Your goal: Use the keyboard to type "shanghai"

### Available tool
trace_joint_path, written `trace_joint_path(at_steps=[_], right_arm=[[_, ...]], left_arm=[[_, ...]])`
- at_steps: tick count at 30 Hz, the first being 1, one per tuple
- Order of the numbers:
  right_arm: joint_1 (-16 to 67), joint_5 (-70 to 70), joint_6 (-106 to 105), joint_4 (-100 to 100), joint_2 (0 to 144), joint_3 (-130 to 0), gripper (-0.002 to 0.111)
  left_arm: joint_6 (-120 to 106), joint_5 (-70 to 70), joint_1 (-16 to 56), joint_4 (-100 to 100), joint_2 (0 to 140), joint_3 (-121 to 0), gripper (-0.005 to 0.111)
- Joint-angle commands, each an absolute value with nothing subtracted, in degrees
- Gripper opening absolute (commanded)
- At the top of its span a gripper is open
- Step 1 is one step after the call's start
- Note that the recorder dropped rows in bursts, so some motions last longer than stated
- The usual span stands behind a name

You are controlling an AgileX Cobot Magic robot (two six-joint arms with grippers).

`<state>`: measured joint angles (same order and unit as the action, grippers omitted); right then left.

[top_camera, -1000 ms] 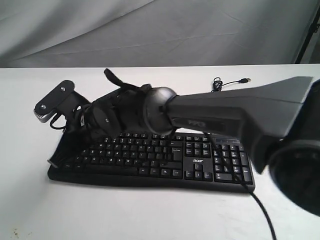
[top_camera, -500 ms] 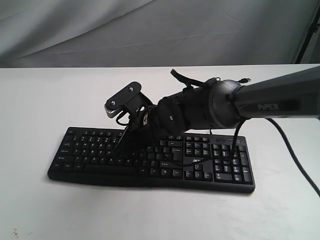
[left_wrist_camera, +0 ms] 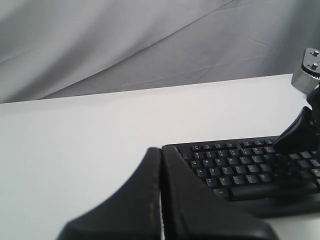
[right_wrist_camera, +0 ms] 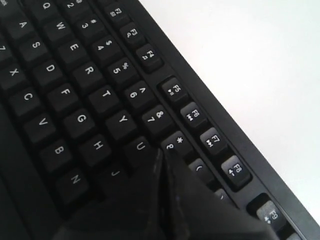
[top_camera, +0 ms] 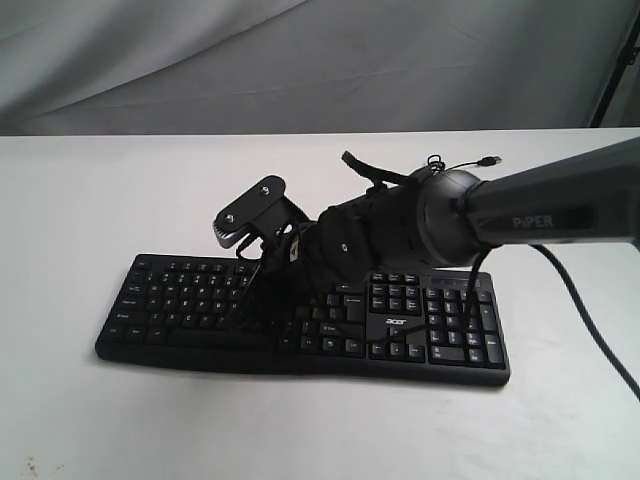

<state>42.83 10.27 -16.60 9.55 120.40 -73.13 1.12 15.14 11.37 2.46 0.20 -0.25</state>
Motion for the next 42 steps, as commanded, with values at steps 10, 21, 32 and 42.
trace_joint_path(at_steps=[10, 21, 32, 42], right_arm=[[42.9, 7.8, -16.7, 7.8, 117.6, -71.1, 0.000], [43.5, -17.8, -17.2, 3.6, 93.1, -43.8, 0.000], [43.5, -17.8, -17.2, 9.6, 88.9, -39.5, 0.000], [43.5, -17.8, -17.2, 9.6, 88.9, -39.5, 0.000]], left_arm=[[1.3, 14.9, 11.6, 2.5, 0.0, 0.0, 0.000], [1.3, 14.9, 11.6, 2.5, 0.0, 0.0, 0.000], [1.3, 14.9, 11.6, 2.5, 0.0, 0.0, 0.000], [1.3, 14.9, 11.6, 2.5, 0.0, 0.0, 0.000]])
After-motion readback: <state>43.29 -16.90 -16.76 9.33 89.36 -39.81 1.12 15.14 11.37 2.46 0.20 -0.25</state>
